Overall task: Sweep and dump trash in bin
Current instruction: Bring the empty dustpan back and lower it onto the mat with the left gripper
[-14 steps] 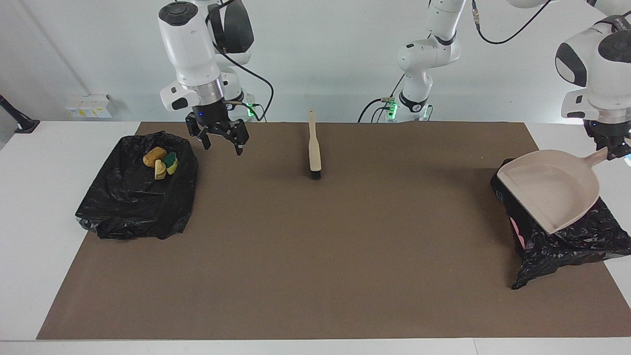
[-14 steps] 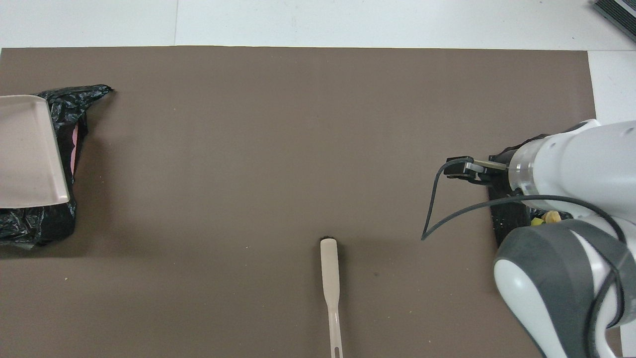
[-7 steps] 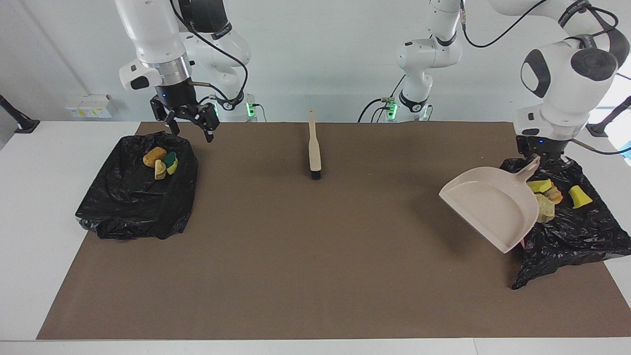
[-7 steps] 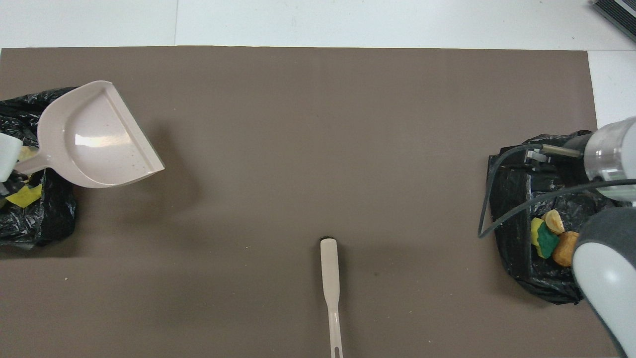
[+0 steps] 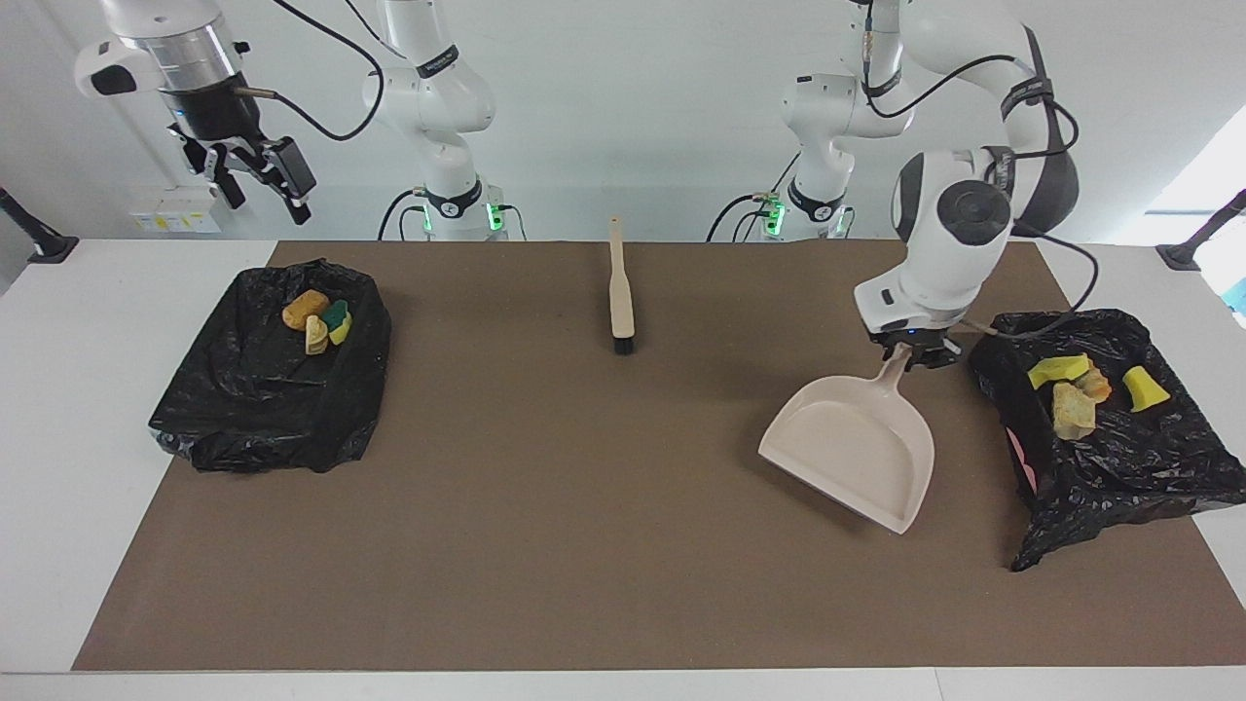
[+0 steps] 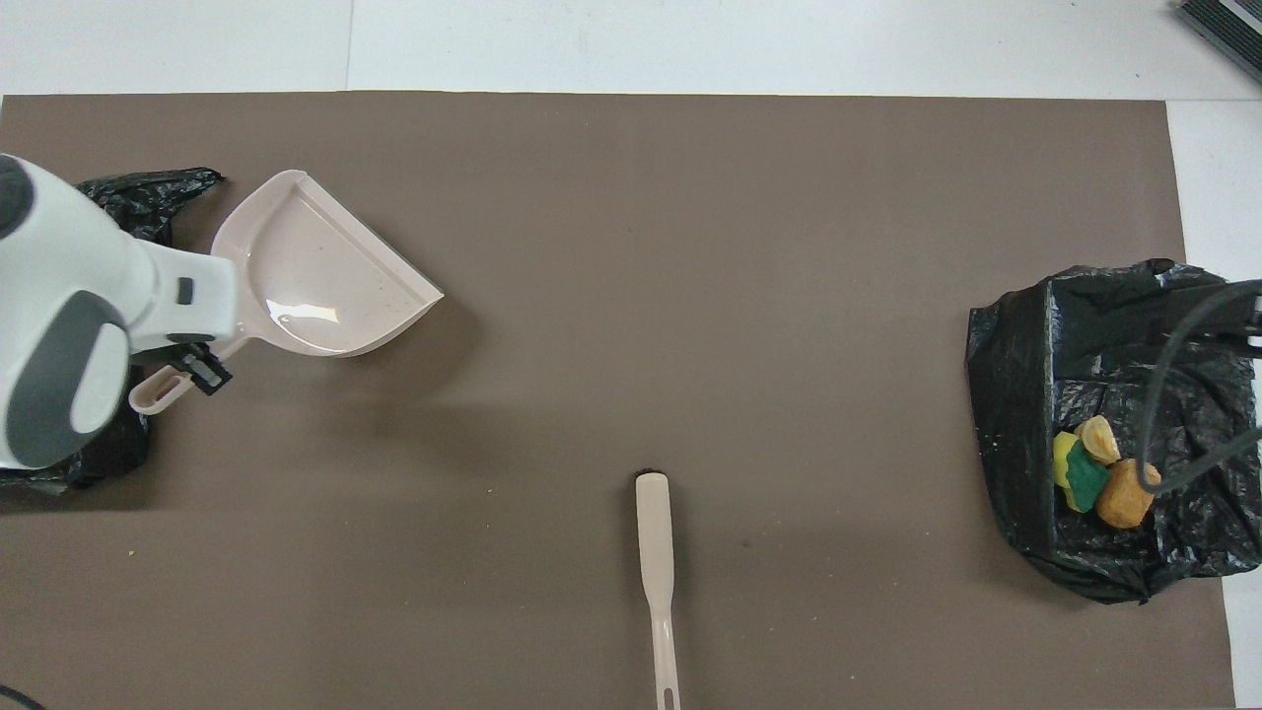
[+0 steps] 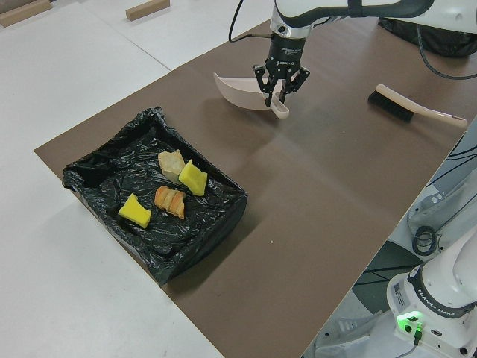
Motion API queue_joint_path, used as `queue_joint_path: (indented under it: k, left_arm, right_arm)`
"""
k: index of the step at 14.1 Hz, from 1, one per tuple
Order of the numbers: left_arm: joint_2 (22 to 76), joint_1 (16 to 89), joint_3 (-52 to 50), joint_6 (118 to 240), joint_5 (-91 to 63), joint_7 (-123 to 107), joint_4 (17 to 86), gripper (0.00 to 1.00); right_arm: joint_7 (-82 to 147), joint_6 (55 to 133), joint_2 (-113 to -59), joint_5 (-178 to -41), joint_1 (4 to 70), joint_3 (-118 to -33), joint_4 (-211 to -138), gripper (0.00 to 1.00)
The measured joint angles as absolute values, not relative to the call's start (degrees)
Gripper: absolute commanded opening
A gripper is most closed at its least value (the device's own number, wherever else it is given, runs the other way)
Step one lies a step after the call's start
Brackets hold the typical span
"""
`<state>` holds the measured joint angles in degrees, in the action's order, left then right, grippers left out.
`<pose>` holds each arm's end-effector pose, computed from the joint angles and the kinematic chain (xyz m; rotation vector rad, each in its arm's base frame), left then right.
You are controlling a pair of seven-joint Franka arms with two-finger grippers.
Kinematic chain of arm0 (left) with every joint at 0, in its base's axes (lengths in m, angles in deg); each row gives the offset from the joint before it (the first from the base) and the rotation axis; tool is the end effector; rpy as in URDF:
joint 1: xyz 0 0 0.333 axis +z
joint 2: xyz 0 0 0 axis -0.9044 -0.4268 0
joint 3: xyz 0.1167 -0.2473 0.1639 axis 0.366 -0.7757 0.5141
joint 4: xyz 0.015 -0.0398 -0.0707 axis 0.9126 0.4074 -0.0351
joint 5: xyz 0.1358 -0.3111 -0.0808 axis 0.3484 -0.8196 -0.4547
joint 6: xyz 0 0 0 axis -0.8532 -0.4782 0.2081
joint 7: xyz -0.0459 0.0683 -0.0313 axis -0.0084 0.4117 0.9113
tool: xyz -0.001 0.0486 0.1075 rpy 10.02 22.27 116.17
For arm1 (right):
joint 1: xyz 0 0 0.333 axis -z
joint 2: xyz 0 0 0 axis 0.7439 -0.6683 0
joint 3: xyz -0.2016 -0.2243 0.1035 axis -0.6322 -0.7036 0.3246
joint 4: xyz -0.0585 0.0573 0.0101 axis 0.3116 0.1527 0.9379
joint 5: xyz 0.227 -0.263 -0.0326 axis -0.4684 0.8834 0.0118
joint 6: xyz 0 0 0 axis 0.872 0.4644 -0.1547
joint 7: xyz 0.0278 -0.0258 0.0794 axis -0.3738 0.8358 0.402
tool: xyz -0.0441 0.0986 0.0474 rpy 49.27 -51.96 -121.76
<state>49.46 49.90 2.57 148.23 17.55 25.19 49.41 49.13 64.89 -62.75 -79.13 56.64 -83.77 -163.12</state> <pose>0.5258 -0.1274 0.4222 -2.8934 0.9078 0.2643 0.4538 -0.0781 0.6699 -3.0870 0.5026 -0.1271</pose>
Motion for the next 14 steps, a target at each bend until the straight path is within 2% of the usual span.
queue_joint_path:
  k: [3,8,11,14]
  left_arm:
    - [45.7,44.1,2.6,150.5,12.2,12.7,47.3,0.0]
    - [41.2,34.8,2.6,150.6,7.6,-3.8,40.4,0.0]
    - [38.3,31.6,2.7,149.7,6.7,-9.7,35.0,0.0]
    - [37.2,30.2,2.7,149.5,6.6,-16.3,33.1,0.0]
  right_arm:
    - [44.6,64.1,-62.4,-79.1,56.7,-87.1,-163.1,1.0]
    - [44.5,63.9,-62.4,-79.0,56.3,-85.7,-163.3,1.0]
    - [44.5,62.5,-62.4,-79.0,55.9,-85.5,-163.3,1.0]
    - [44.5,62.4,-62.4,-79.0,55.9,-85.6,-163.3,1.0]
